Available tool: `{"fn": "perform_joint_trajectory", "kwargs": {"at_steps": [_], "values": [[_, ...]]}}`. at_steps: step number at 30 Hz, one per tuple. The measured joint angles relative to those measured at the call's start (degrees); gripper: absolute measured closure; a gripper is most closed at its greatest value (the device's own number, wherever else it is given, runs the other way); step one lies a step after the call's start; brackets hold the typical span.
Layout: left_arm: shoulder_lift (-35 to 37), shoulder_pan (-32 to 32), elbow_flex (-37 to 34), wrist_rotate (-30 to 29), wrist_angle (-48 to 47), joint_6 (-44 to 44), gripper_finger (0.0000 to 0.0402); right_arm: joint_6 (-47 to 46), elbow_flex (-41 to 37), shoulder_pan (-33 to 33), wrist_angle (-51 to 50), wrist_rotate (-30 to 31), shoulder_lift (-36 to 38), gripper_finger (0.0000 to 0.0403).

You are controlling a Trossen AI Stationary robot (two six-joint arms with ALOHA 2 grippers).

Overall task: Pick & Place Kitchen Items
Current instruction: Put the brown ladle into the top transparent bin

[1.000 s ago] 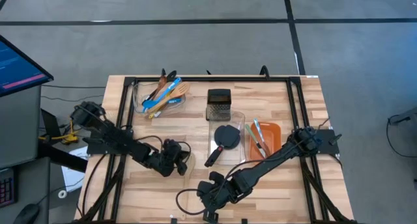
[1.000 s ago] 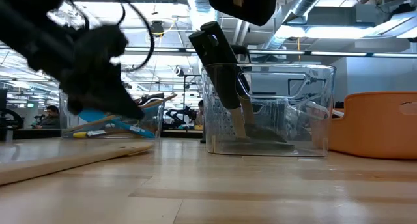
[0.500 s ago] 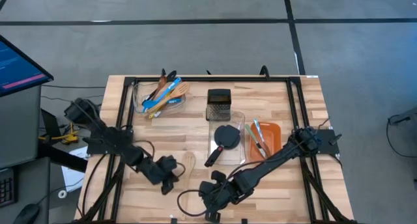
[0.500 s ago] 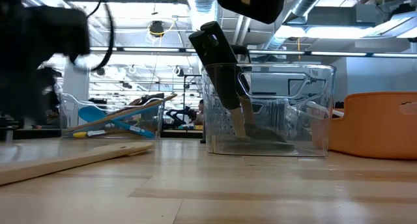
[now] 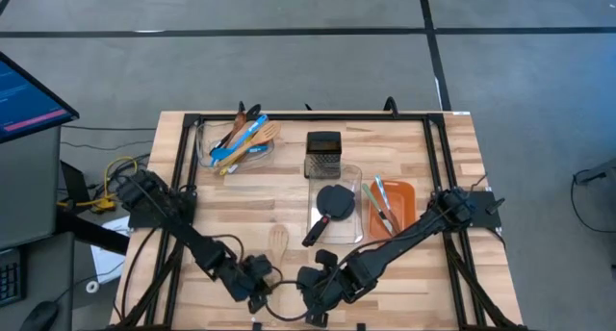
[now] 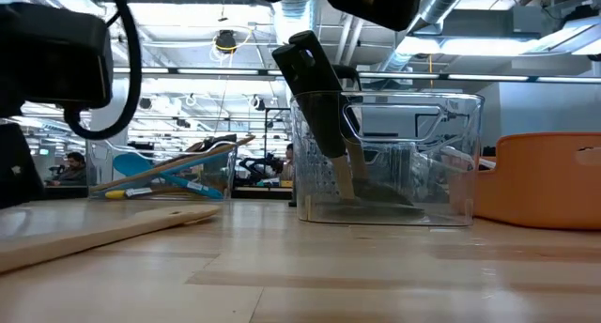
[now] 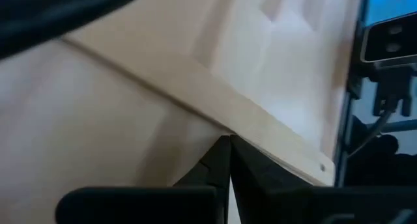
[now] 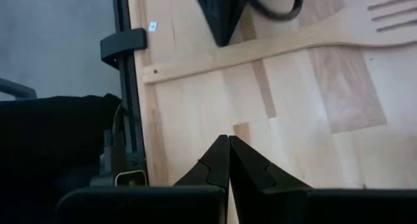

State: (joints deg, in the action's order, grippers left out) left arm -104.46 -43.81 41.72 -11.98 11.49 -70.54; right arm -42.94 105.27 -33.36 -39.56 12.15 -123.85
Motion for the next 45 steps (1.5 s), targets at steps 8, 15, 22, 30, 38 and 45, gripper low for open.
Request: {"fn": "perform_joint_trajectory", "kwargs": {"at_steps": [8,15,22,30,38,45], "values": [[-6.9,2.0,5.4,0.3,4.9,6.9,0.04,-0.1,0.0,-1.5,-1.2,1.9,0.0,0.0403],[-7.7,6.9,6.4,-4.2,5.7,12.5,0.04,-0.2,0.0,-2.7,-1.4,3.2,0.0,0.0403],[-11.6,10.3,6.6,-7.3,15.7,18.5,0.04,-0.6,0.0,-3.4,-2.0,3.6,0.0,0.0403],[-9.9,9.7,7.9,-5.0,16.5,23.6,0.04,-2.9,0.0,-4.0,-4.5,3.8,0.0,0.0403],[1.4,7.5,4.3,-17.5,-4.1,21.6,0.04,-6.6,0.0,-5.8,-8.2,6.5,0.1,0.0403],[4.4,9.6,-1.7,-23.2,-4.8,18.4,0.04,-8.1,0.0,-7.2,-8.4,8.7,0.2,0.0403]]}}
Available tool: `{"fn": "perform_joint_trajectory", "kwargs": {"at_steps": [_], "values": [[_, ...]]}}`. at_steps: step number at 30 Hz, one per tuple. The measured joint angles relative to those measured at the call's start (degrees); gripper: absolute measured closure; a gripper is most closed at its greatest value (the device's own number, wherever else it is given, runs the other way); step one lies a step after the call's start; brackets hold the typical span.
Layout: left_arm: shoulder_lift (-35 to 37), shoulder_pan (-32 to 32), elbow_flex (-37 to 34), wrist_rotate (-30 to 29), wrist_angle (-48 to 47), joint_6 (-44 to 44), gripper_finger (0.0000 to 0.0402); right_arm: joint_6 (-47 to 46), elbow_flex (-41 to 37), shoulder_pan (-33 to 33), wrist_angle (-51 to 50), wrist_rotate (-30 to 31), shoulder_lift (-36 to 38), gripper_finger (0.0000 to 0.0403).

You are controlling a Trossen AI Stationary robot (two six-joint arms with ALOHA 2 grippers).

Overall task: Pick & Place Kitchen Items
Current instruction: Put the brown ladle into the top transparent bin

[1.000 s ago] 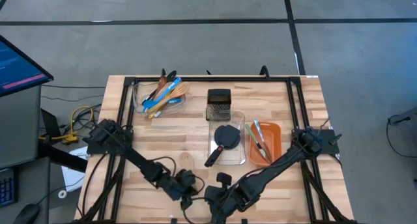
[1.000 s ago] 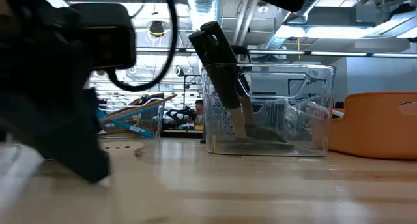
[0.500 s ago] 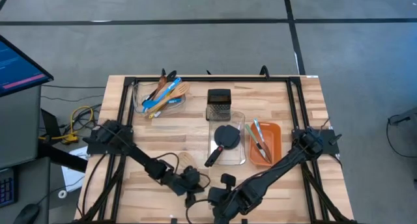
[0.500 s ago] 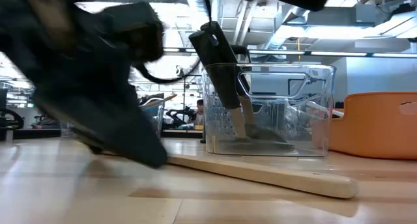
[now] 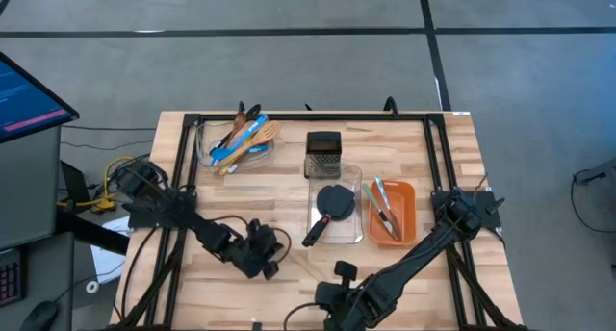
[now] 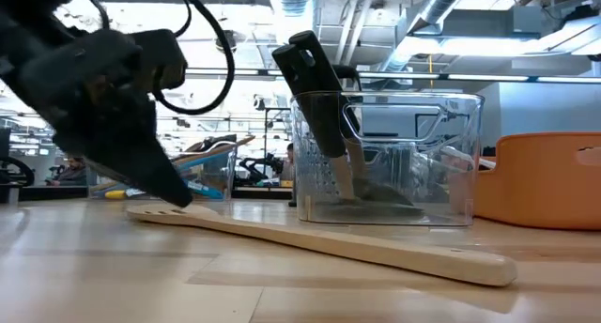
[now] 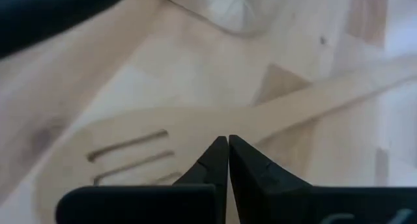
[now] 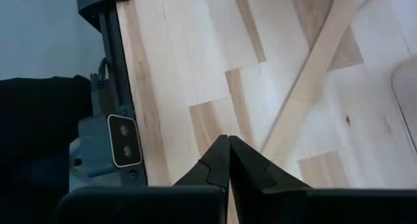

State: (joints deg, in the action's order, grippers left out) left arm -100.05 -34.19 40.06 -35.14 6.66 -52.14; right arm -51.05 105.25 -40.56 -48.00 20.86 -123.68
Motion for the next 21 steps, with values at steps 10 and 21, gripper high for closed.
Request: {"fn": "perform_joint_trajectory", "kwargs": {"at_steps": [10,21], "values": [[2.9,3.0,-3.6,-1.1,0.6,-0.4,0.04,-0.1,0.0,-0.4,0.0,0.2,0.0,0.0403],[10.4,3.1,-8.7,-2.2,-2.8,-2.5,0.04,0.0,0.0,-0.4,0.4,0.3,0.1,0.0403]]}}
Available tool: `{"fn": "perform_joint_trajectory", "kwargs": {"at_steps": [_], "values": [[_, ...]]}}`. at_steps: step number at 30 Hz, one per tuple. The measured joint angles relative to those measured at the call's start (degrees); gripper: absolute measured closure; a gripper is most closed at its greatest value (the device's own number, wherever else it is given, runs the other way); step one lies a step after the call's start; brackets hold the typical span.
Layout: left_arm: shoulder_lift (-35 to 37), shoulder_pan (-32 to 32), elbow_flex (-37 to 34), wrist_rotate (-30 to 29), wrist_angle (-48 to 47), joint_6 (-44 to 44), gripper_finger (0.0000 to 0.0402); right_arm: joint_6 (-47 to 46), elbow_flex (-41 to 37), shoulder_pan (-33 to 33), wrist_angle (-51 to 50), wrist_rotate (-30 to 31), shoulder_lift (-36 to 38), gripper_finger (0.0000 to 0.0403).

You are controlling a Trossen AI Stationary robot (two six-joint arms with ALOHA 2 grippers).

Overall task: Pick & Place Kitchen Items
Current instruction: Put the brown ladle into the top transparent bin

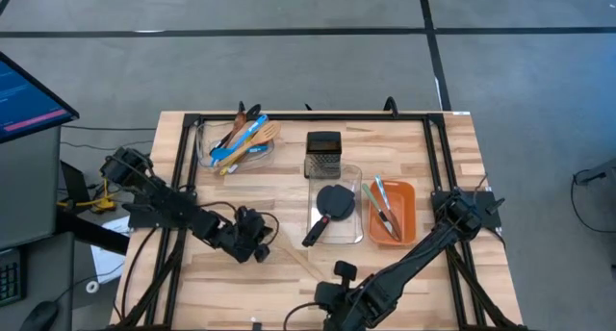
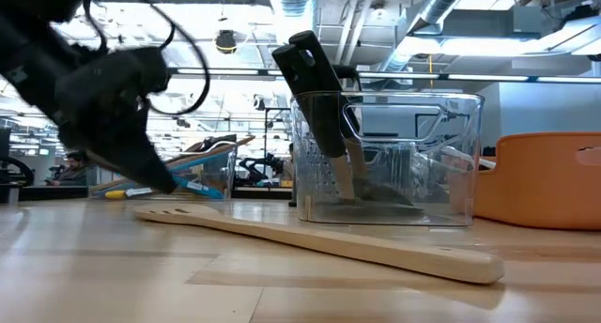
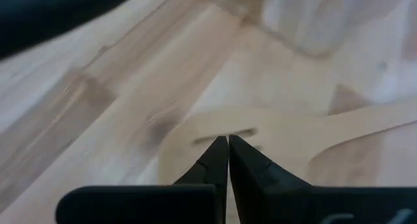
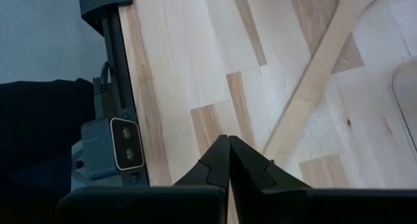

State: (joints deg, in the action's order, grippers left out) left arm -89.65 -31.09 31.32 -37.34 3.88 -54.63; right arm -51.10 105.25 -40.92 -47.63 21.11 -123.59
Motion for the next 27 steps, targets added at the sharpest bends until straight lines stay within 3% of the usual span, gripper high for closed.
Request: {"fn": "perform_joint_trajectory", "kwargs": {"at_steps": [9,27], "values": [[-0.5,0.3,-5.0,-1.4,0.6,-8.4,0.04,0.0,0.0,-0.1,0.0,0.0,0.0,0.0403],[-0.6,0.0,-5.3,-0.4,2.3,-8.9,0.04,4.6,-0.6,2.5,0.1,0.0,-0.3,0.0391]]}}
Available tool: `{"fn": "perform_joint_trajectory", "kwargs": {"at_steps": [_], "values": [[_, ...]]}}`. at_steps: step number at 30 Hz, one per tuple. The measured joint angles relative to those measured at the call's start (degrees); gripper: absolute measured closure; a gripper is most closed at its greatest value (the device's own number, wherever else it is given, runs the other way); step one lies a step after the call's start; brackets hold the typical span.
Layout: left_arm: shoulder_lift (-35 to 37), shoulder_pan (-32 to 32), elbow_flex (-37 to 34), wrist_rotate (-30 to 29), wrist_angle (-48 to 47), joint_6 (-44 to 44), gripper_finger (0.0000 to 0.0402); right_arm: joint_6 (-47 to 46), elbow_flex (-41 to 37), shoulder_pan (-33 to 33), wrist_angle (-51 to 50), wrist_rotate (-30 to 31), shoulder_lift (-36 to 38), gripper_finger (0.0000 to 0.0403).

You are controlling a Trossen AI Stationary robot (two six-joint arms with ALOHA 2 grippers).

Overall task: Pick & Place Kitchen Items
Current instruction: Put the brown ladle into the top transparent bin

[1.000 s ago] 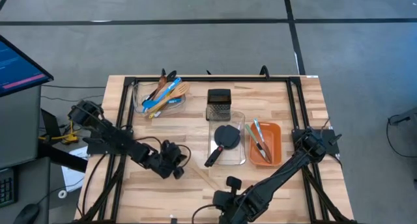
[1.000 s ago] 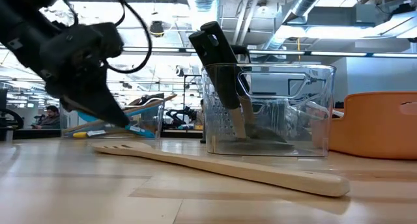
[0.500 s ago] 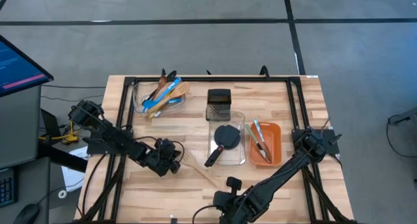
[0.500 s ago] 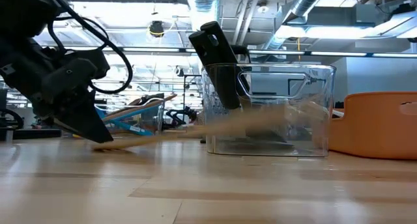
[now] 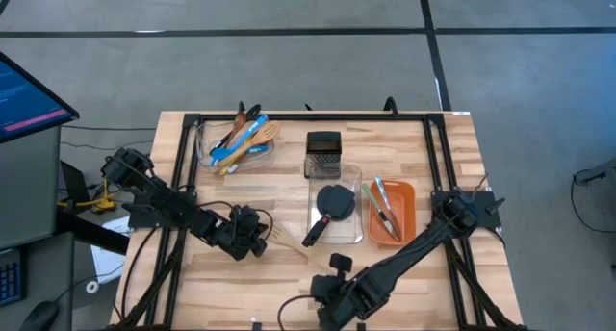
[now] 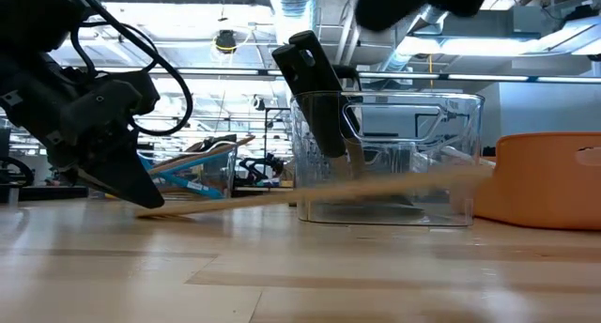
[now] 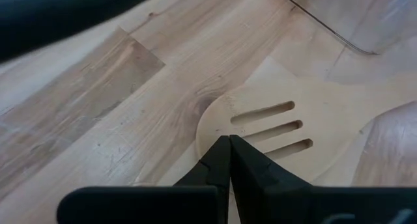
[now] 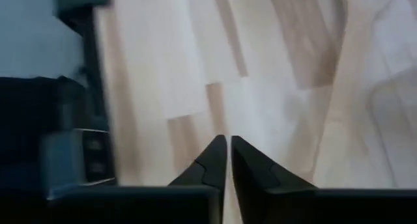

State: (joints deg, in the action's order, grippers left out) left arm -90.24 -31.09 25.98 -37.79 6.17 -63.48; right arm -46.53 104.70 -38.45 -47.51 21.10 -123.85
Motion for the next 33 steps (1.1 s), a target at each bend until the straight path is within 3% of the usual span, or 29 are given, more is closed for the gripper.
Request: {"fn": "perform_joint_trajectory", "kwargs": {"at_steps": [9,17,23,33], "values": [[0.0,0.0,0.0,0.1,0.0,0.1,0.04,-1.6,-1.1,2.9,-10.2,0.0,-0.1,0.0277],[0.0,0.0,0.0,0.1,0.0,0.2,0.04,0.3,-1.1,4.7,-10.5,-0.1,-0.1,0.017],[0.0,0.0,0.0,0.1,0.0,0.2,0.04,0.6,-1.3,5.0,-10.8,0.0,-0.1,0.0162],[0.0,-1.1,0.0,0.2,0.3,0.2,0.04,-1.3,-11.5,4.9,-6.3,1.8,0.0,0.018]]}}
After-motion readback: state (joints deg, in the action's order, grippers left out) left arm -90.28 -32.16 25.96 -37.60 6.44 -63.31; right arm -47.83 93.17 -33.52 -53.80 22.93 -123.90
